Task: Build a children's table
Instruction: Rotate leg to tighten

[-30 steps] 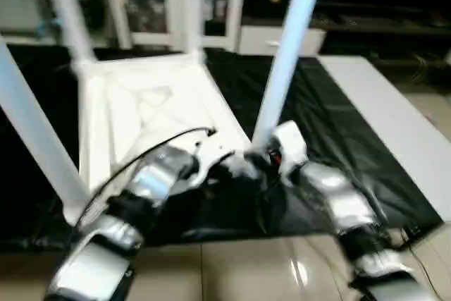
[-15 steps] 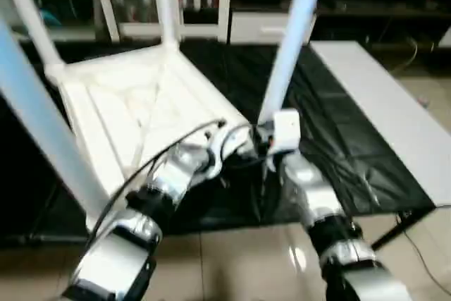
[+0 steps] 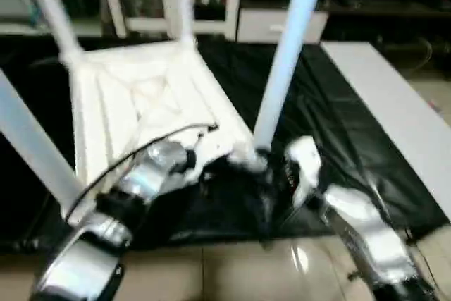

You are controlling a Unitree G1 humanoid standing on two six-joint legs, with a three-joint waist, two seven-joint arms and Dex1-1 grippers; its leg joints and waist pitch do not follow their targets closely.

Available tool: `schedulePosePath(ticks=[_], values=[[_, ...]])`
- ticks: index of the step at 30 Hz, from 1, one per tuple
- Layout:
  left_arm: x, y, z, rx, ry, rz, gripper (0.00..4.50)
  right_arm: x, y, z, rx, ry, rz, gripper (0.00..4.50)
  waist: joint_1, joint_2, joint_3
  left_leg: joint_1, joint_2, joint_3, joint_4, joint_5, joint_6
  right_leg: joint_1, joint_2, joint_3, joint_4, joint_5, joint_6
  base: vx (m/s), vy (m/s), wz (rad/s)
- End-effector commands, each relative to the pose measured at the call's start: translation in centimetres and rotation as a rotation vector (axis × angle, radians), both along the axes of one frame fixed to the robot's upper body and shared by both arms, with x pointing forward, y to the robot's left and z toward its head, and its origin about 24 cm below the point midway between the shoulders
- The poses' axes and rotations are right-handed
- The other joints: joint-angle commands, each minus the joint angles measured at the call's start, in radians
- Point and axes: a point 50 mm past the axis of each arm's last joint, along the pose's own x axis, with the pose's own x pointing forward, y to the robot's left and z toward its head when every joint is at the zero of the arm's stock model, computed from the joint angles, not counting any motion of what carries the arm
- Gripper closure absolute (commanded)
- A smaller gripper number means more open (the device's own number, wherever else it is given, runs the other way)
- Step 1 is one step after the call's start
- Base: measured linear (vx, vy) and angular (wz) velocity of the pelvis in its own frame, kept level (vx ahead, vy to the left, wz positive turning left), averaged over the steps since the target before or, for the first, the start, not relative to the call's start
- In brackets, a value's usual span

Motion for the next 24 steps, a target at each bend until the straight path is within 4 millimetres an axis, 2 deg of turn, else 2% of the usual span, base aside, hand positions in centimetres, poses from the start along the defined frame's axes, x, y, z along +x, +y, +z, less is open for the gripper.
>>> schedulePosePath(ticks=[1, 2, 3, 5, 6, 8, 9, 10, 12, 13, 15, 17, 20, 21, 24], values=[[-2.7, 1.1, -3.7, 0.14, 0.149, -0.141, 4.5, -0.3, -1.1, 0.4, 0.006, 0.003, 0.002, 1.32, 0.005, 0.003, -0.045, -0.019, 0.022, 0.009, -0.069, -0.208, 0.06, 0.03, -0.032, 0.046, -0.054, -0.212, -0.193, 0.092, -0.014, 0.03], [-2.7, 1.4, -3.5, 0.16, 0.126, -0.181, 4.5, -0.3, -1.9, 0.3, -0.01, 0.01, -0.034, 1.32, 0.009, -0.001, -0.048, -0.02, 0.019, 0.011, -0.064, -0.173, 0.062, 0.031, -0.029, 0.047, -0.047, -0.163, -0.199, 0.092, -0.014, 0.03], [-2.8, 1.5, -3.4, 0.168, 0.121, -0.19, 4.5, -0.3, -2.2, 0.3, -0.016, 0.014, -0.046, 1.32, 0.013, 0.001, -0.052, -0.021, 0.015, 0.014, -0.057, -0.116, 0.068, 0.032, -0.026, 0.047, -0.033, -0.072, -0.219, 0.071, 0.001, 0.0], [-3.0, 2.0, -3.3, 0.203, 0.115, -0.247, 4.5, -0.1, -2.5, 0.4, -0.029, 0.013, -0.072, 1.32, 0.014, -0.001, -0.053, -0.029, 0.01, 0.013, -0.053, -0.066, 0.078, 0.04, -0.025, 0.046, -0.023, -0.007, -0.229, 0.0, 0.0, 0.0], [-3.1, 2.4, -3.3, 0.213, 0.121, -0.277, 4.5, 0.1, -2.5, 0.5, -0.032, 0.006, -0.083, 1.32, 0.013, -0.001, -0.055, -0.024, 0.01, 0.014, -0.053, -0.073, 0.077, 0.04, -0.026, 0.046, -0.024, -0.02, -0.229, 0.0, 0.0, 0.0], [-3.1, 2.6, -3.3, 0.22, 0.13, -0.275, 4.5, 0.2, -2.5, 0.6, -0.029, 0.001, -0.091, 1.32, 0.01, 0.001, -0.054, -0.023, 0.011, 0.014, -0.056, -0.091, 0.069, 0.04, -0.026, 0.046, -0.026, -0.043, -0.226, 0.0, 0.0, 0.0], [-3.2, 2.9, -3.3, 0.225, 0.141, -0.272, 4.5, 0.3, -2.3, 0.7, -0.025, -0.001, -0.092, 1.32, 0.009, 0.0, -0.052, -0.023, 0.012, 0.014, -0.058, -0.116, 0.058, 0.04, -0.026, 0.046, -0.029, -0.073, -0.22, 0.0, 0.0, 0.0], [-3.2, 3.1, -3.2, 0.224, 0.16, -0.264, 4.5, 0.3, -2.1, 0.8, -0.02, -0.001, -0.088, 1.32, 0.01, -0.007, -0.051, -0.025, 0.014, 0.013, -0.062, -0.14, 0.048, 0.042, -0.029, 0.046, -0.031, -0.122, -0.208, 0.0, 0.0, 0.0], [-3.4, 3.4, -3.2, 0.223, 0.177, -0.271, 4.5, 0.3, -2.0, 0.8, -0.023, -0.002, -0.08, 1.32, 0.009, -0.006, -0.049, -0.023, 0.015, 0.012, -0.065, -0.176, 0.033, 0.038, -0.03, 0.047, -0.038, -0.187, -0.188, 0.0, 0.0, 0.0], [-3.6, 3.6, -3.2, 0.225, 0.184, -0.278, 4.5, 0.3, -1.9, 0.7, -0.027, -0.002, -0.077, 1.32, 0.01, -0.009, -0.049, -0.024, 0.016, 0.011, -0.067, -0.19, 0.026, 0.038, -0.031, 0.047, -0.04, -0.211, -0.176, 0.0, 0.0, 0.0], [-3.9, 4.1, -3.3, 0.241, 0.201, -0.287, 4.5, 0.3, -1.9, 0.7, -0.031, -0.002, -0.074, 1.32, 0.009, -0.008, -0.05, -0.024, 0.017, 0.01, -0.068, -0.19, 0.019, 0.037, -0.031, 0.048, -0.039, -0.21, -0.169, 0.0, 0.0, 0.0], [-4.1, 4.4, -3.3, 0.246, 0.215, -0.289, 4.5, 0.4, -1.9, 0.7, -0.033, -0.004, -0.075, 1.32, 0.01, -0.014, -0.051, -0.025, 0.015, 0.01, -0.066, -0.177, 0.018, 0.036, -0.029, 0.047, -0.035, -0.194, -0.166, 0.0, 0.0, 0.0], [-4.4, 5.0, -3.2, 0.255, 0.226, -0.292, 4.5, 0.7, -2.0, 0.8, -0.04, -0.014, -0.083, 1.32, 0.007, -0.014, -0.051, -0.025, 0.015, 0.01, -0.065, -0.163, 0.013, 0.036, -0.027, 0.047, -0.031, -0.158, -0.174, 0.0, 0.0, 0.0], [-4.5, 5.1, -3.2, 0.253, 0.228, -0.293, 4.5, 0.8, -2.1, 0.8, -0.039, -0.015, -0.084, 1.32, 0.007, -0.017, -0.051, -0.025, 0.015, 0.01, -0.065, -0.164, 0.012, 0.037, -0.027, 0.047, -0.031, -0.156, -0.176, 0.0, 0.0, 0.0], [-4.5, 5.4, -2.8, 0.232, 0.209, -0.254, 4.5, 0.8, -2.0, 0.8, -0.033, -0.015, -0.085, 1.32, 0.007, -0.018, -0.05, -0.025, 0.015, 0.01, -0.065, -0.176, 0.005, 0.037, -0.027, 0.048, -0.03, -0.163, -0.179, 0.0, 0.0, 0.0]])
